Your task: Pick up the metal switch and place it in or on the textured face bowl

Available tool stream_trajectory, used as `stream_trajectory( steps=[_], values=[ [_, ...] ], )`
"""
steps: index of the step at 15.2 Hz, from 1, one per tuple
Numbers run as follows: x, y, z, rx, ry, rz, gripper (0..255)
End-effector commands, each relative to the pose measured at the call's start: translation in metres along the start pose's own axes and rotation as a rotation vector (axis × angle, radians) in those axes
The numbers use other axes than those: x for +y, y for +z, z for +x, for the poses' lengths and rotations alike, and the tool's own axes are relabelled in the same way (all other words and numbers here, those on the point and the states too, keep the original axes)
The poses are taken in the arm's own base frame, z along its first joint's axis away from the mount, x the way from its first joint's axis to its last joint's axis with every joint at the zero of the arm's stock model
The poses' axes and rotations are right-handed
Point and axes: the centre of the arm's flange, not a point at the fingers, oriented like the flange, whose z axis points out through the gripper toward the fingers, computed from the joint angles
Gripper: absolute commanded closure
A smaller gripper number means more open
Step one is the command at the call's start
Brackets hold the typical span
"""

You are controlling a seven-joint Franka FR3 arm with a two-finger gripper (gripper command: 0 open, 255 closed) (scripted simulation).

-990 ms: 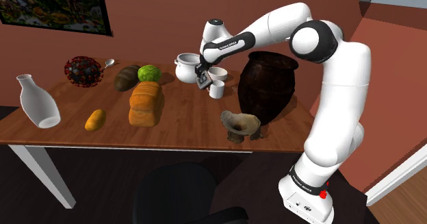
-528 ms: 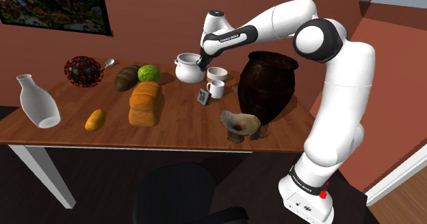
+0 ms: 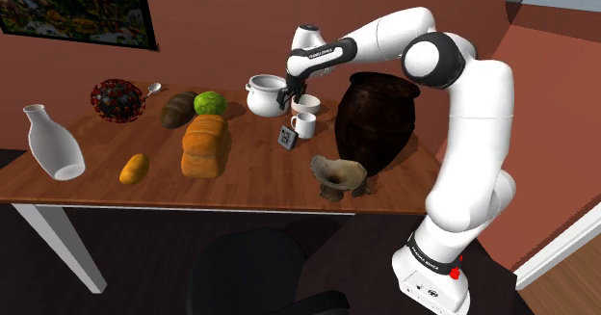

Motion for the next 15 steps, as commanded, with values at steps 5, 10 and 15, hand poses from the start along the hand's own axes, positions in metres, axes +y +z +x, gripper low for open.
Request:
stream_trajectory(
  steps=[5,10,15],
  values=[
    [0.036,0.075,-0.014,-0.151,0.094,0.185,0],
    [0.038,0.104,-0.020,-0.177,0.111,0.216,0],
    [0.033,0.127,-0.024,-0.177,0.111,0.216,0]
  ],
)
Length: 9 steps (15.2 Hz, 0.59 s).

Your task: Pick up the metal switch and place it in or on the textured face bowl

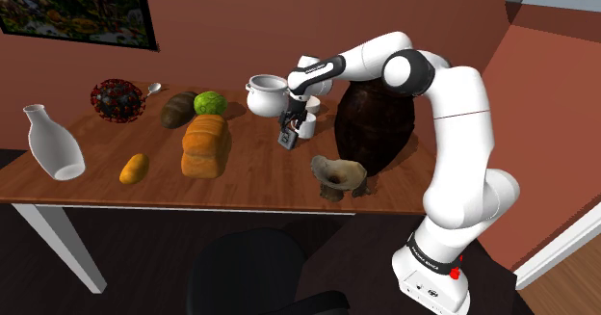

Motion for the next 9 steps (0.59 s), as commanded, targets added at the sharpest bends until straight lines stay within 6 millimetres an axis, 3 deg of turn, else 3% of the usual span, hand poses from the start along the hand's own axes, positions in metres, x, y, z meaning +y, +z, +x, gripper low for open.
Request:
stream_trajectory(
  steps=[1,7,8,9],
  values=[
    [0.0037,0.0086,-0.0020,-0.009,0.005,0.001,0],
    [0.0037,0.0086,-0.0019,-0.008,0.005,0.001,0],
    [0.0043,0.0089,-0.0011,-0.008,0.005,0.001,255],
    [0.0037,0.0079,-0.0001,-0.008,0.005,0.001,255]
  ],
)
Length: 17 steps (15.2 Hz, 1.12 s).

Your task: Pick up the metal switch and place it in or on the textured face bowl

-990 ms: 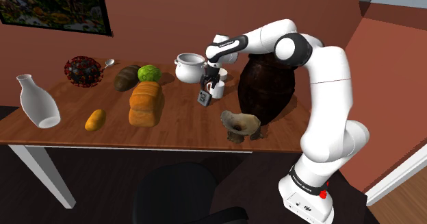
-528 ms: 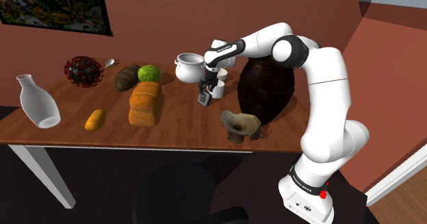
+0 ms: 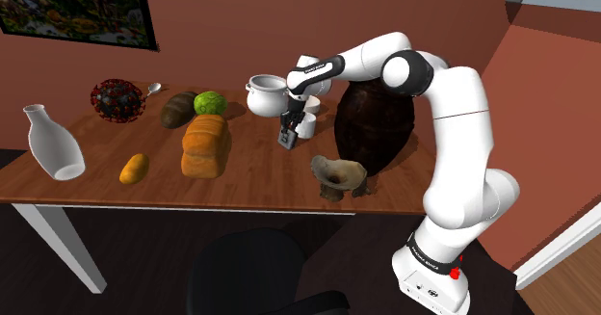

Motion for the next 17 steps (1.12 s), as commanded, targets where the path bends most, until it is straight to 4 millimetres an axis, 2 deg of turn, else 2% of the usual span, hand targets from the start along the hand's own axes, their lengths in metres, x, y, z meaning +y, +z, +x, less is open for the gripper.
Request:
stream_trajectory(
  steps=[1,7,8,17],
  values=[
    [0.007,0.010,-0.002,-0.015,0.009,0.000,255],
    [0.004,0.018,0.000,-0.015,0.009,0.000,255],
    [0.005,0.009,-0.006,-0.015,0.008,0.001,255],
    [-0.002,-0.038,-0.003,-0.015,0.008,0.001,255]
  ],
)
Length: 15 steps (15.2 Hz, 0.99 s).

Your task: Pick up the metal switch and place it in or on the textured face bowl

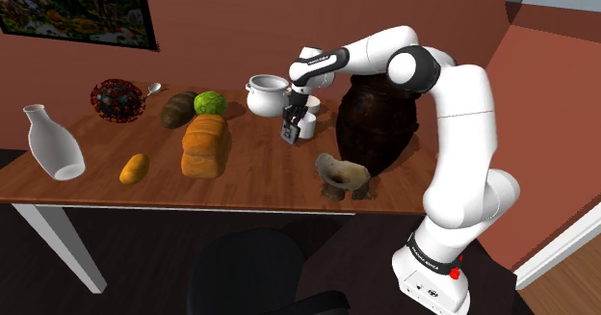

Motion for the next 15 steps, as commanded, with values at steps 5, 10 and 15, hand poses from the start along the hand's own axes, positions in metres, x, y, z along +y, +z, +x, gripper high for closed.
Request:
stream_trajectory(
  steps=[5,10,15],
  values=[
    [-0.006,-0.032,0.001,0.000,0.000,0.000,255],
    [-0.010,-0.058,0.002,0.000,0.000,0.000,255],
    [-0.014,-0.084,0.003,0.000,0.000,0.000,255]
  ],
)
